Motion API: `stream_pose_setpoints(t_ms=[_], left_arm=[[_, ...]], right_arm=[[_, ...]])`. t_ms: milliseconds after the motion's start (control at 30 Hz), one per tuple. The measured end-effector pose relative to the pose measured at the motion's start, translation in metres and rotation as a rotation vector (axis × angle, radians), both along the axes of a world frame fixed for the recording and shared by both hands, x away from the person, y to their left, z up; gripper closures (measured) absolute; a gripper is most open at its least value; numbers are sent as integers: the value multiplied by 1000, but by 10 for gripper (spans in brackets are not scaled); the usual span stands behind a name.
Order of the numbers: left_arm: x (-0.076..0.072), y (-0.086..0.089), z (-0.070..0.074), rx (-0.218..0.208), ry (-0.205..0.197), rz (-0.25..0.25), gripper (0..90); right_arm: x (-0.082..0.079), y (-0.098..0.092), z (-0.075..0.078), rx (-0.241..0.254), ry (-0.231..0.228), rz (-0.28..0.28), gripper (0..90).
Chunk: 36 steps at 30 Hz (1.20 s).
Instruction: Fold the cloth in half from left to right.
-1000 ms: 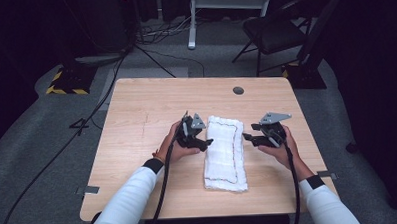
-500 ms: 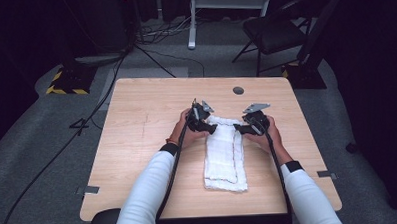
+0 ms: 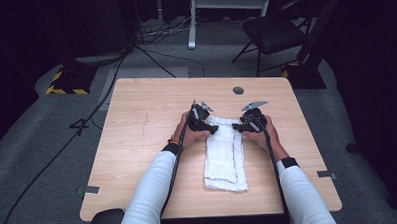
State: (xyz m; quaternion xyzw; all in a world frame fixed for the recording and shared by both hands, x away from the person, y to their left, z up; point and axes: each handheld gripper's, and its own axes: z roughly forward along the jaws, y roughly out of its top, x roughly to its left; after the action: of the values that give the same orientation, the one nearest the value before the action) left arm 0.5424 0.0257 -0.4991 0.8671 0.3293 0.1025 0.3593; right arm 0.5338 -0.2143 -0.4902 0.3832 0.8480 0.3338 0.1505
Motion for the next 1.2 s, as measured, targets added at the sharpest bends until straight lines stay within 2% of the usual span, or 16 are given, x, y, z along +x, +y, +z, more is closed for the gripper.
stream_pose_setpoints(t_ms=[133, 200, 233, 267, 300, 333, 400, 433, 533, 700, 800, 933, 967, 1033, 1067, 1200], left_arm=[[2, 1, 1, -2, -3, -38, 269], [0, 0, 3, -4, 10, -81, 406], [0, -1, 4, 1, 14, -85, 472], [0, -2, 6, 8, 23, -86, 498], [0, -3, 6, 11, 26, -90, 580], [0, -4, 7, 9, 35, -91, 580], [1, -5, 7, 1, 47, -100, 701], [1, -5, 7, -5, 52, -103, 701], [0, -7, 8, 7, 27, -113, 782], [2, -9, 10, 28, -15, -84, 804], [3, -10, 18, 23, -49, -62, 807], [4, -8, 34, 9, -99, -44, 809], [4, -8, 37, 3, -110, -42, 810], [4, -7, 45, -2, -128, -34, 810], [4, -6, 50, -8, -137, -36, 812], [3, -2, 63, -23, -168, -32, 812]], right_arm=[[2, -3, -1, 33, 27, 21, 581], [2, -2, 0, 42, 36, 37, 664], [1, -1, 0, 48, 40, 42, 701], [0, -1, 0, 49, 42, 44, 719], [-1, 0, 0, 47, 40, 47, 765], [-1, 0, 0, 47, 40, 47, 765], [-3, 3, 1, 36, 26, 52, 810], [-3, 3, 1, 36, 26, 52, 810], [-5, 6, 1, 13, -5, 56, 837], [-6, 8, 3, -6, -46, 37, 849], [-5, 9, 8, -8, -88, 25, 851], [-5, 10, 23, -5, -147, 13, 853], [-5, 10, 32, -2, -172, 11, 854], [-5, 10, 37, 1, -185, 8, 854], [-6, 11, 47, -1, -219, 9, 854], [-8, 13, 58, 2, -246, 10, 855]])
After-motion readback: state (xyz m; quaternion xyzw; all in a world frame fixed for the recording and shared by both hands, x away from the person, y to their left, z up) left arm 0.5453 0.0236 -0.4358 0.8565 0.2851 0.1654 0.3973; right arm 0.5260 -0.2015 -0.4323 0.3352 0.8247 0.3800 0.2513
